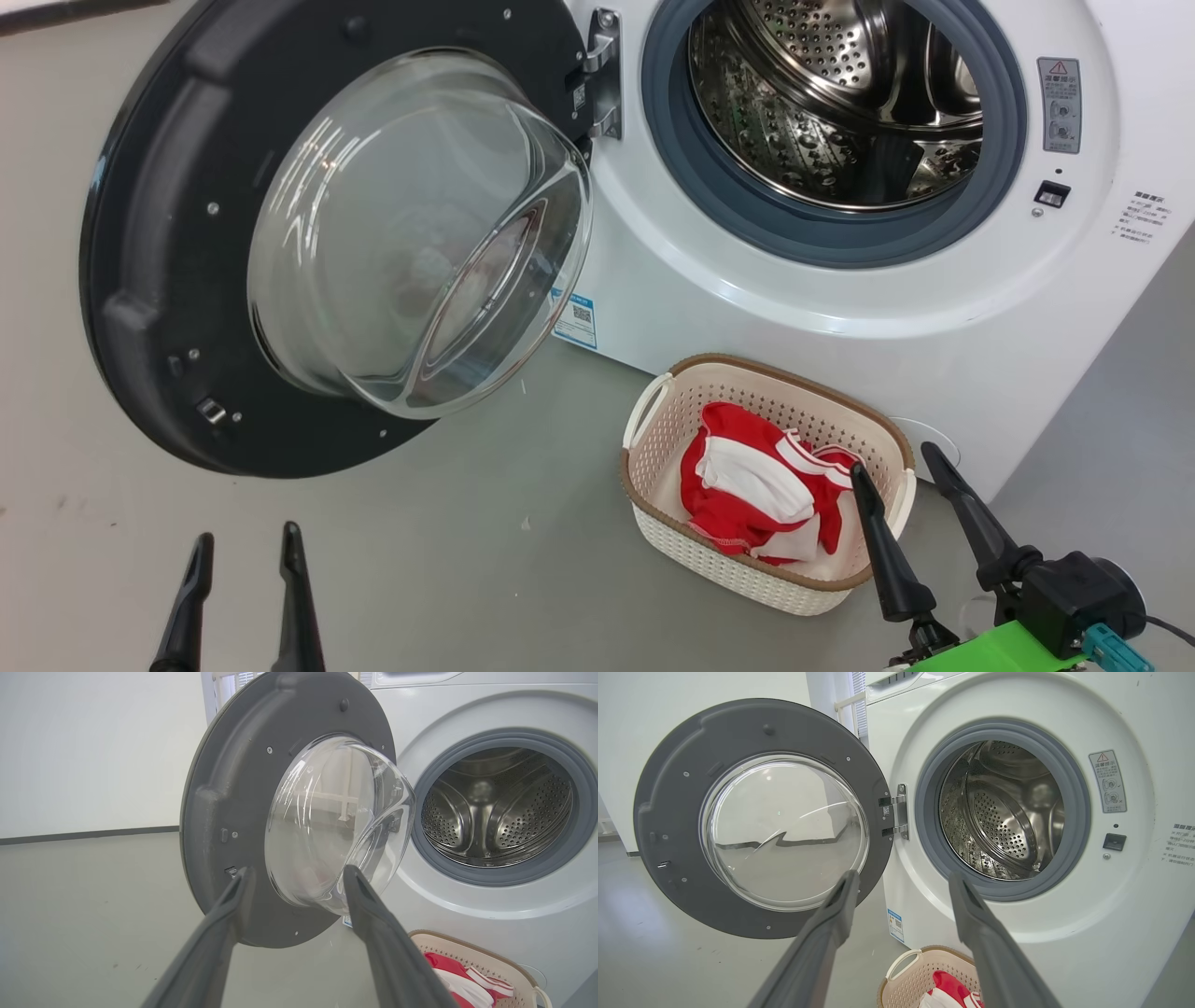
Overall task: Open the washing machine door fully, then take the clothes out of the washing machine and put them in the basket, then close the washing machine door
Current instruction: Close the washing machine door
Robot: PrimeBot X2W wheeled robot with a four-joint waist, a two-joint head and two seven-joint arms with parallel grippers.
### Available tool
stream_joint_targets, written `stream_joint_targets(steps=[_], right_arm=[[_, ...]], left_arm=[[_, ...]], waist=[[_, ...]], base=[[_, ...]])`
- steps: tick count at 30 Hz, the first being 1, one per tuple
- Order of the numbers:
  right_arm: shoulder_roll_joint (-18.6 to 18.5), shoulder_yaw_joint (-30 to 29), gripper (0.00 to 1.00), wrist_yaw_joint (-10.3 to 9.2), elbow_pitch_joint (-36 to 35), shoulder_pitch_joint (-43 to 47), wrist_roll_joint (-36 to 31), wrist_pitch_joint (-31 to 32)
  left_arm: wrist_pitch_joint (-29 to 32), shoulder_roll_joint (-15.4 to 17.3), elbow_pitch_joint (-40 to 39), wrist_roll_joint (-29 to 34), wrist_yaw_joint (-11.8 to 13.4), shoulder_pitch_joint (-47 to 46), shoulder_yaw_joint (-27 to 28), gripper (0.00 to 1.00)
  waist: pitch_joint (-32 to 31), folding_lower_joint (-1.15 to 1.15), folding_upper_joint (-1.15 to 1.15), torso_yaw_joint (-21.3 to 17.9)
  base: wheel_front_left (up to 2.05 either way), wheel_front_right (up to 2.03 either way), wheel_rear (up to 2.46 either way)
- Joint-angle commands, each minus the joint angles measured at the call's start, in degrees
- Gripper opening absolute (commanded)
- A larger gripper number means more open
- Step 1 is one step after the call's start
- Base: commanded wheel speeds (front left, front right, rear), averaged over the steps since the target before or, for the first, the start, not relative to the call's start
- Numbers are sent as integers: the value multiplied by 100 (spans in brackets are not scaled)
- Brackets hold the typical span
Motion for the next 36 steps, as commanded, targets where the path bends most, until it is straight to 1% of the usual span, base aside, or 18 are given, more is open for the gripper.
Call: stream_joint_targets(steps=[1,2,3,7,11,16,17,20,23,26,30,33,36], right_arm=[[-68,111,100,35,-117,-285,-49,-9],[-68,102,100,35,-113,-280,-45,-10],[-68,92,100,35,-110,-274,-41,-11],[-68,57,100,35,-105,-249,-27,-17],[-68,41,100,35,-107,-224,-13,-22],[-68,32,100,35,-120,-206,-22,-25],[-68,32,100,35,-120,-206,-22,-25],[-68,31,100,35,-134,-193,-36,-25],[-68,30,100,35,-156,-177,-48,-10],[-68,16,100,35,-166,-153,-62,8],[-68,8,100,35,-184,-124,-63,25],[-68,17,100,35,-190,-113,-62,34],[-68,14,100,35,-190,-112,-56,35]], left_arm=[[-79,51,-188,3,56,-148,240,41],[-92,44,-200,-6,55,-163,245,5],[-101,40,-206,-17,55,-180,252,0],[-175,-49,-266,-249,-16,-324,375,0],[-271,-194,-350,-624,-114,-556,653,0],[-360,-357,-291,-1137,-373,-1046,1114,0],[-360,-357,-291,-1137,-373,-1046,1114,0],[-385,-576,-202,-1578,-594,-1423,1454,0],[-394,-665,56,-1945,-848,-1849,1810,0],[-397,-680,407,-2264,-1070,-2297,2098,0],[-377,-647,979,-2806,-1272,-2911,2449,0],[-224,-529,1486,-3177,-1312,-3366,2673,0],[9,-398,2125,-3473,-1229,-3815,2843,0]], waist=[[-12,0,0,-7],[-19,0,0,-11],[-25,0,0,-14],[-46,0,0,-26],[-64,0,0,-37],[-70,0,0,-52],[-70,0,0,-52],[-75,0,0,-64],[-79,0,0,-79],[-96,0,0,-96],[-122,0,0,-140],[-136,0,0,-182],[-147,0,0,-217]], base=[[0,0,0],[0,0,0],[0,0,0],[0,0,0],[0,0,0],[0,0,0],[0,0,0],[0,0,0],[0,0,0],[0,0,0],[0,0,0],[0,0,0],[0,0,0]])
